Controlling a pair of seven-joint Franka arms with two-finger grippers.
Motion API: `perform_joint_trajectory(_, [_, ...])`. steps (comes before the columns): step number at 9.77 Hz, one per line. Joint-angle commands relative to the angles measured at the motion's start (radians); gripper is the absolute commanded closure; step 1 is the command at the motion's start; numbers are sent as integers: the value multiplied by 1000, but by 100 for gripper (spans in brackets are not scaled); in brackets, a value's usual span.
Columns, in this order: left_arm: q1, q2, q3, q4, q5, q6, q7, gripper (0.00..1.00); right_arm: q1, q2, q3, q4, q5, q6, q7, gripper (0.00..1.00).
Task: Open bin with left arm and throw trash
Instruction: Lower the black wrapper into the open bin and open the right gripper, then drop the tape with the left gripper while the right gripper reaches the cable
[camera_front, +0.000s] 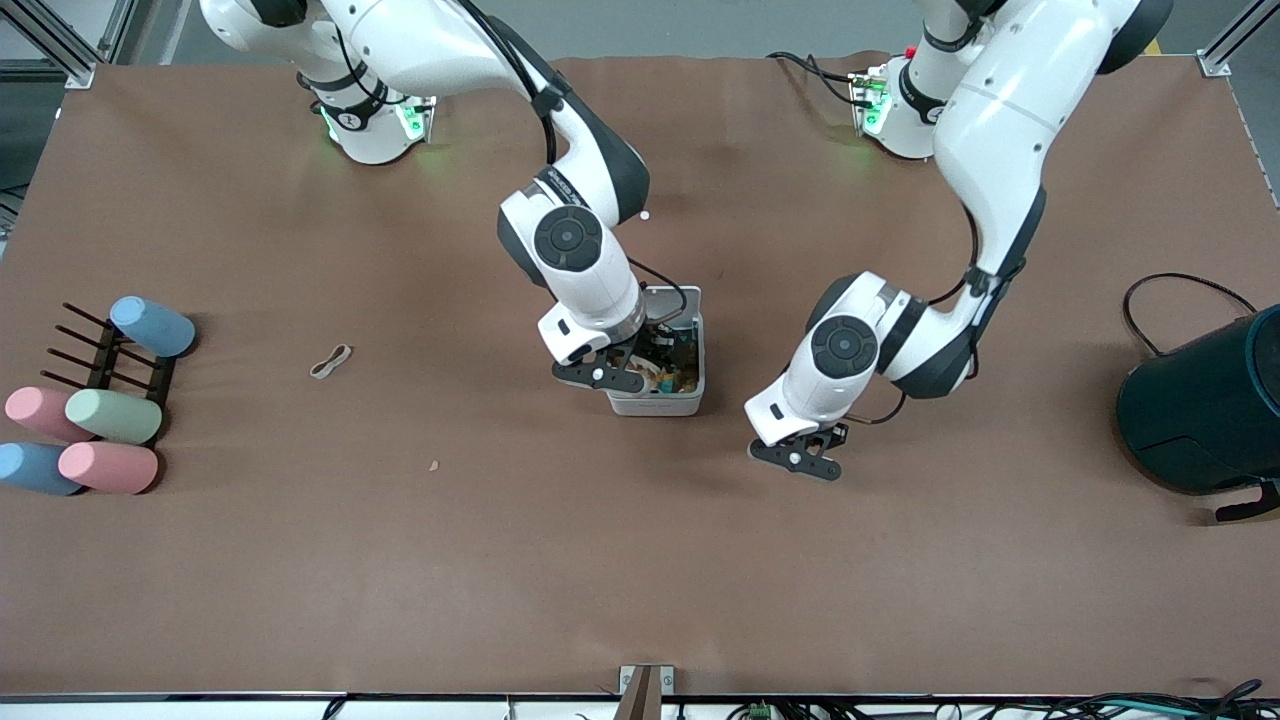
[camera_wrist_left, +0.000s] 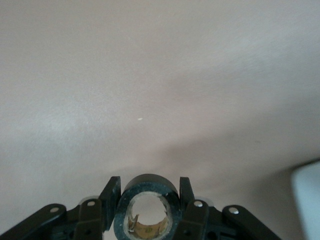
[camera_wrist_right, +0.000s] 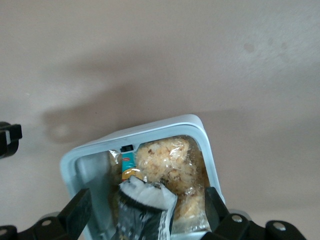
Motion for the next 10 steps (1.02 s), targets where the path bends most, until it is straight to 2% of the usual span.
perform_joint_trajectory(1, [-4, -72, -30, 15, -87, -83, -36, 100, -68, -117, -15, -26, -6, -99, -1, 1])
perform_joint_trajectory(3, [-15, -76, -96, 26, -93, -98, -146, 100, -198, -177, -45, -49, -31, -239, -79, 2])
perform_joint_trajectory(4, [-30, -73, -121, 24, -93, -98, -209, 100, -288, -216, -46, -101, -38, -248, -172, 2])
perform_joint_trajectory(6, [-105, -70, -126, 24, -87, -130, -330, 100, -455, -316, -46, -275, -41, -241, -380, 1])
perform_joint_trajectory(8, [-130, -75, -129, 23, -82, -170, -406, 100, -554, -327, -48, -394, -68, -197, -383, 1])
perform_joint_trajectory(9, [-158, -75, -129, 21, -82, -178, -445, 100, -615, -329, -46, -493, -72, -119, -391, 1])
perform_joint_trajectory(10, [-169, -73, -129, 15, -82, -178, -473, 94, -629, -330, -48, -603, -75, 9, -392, 1])
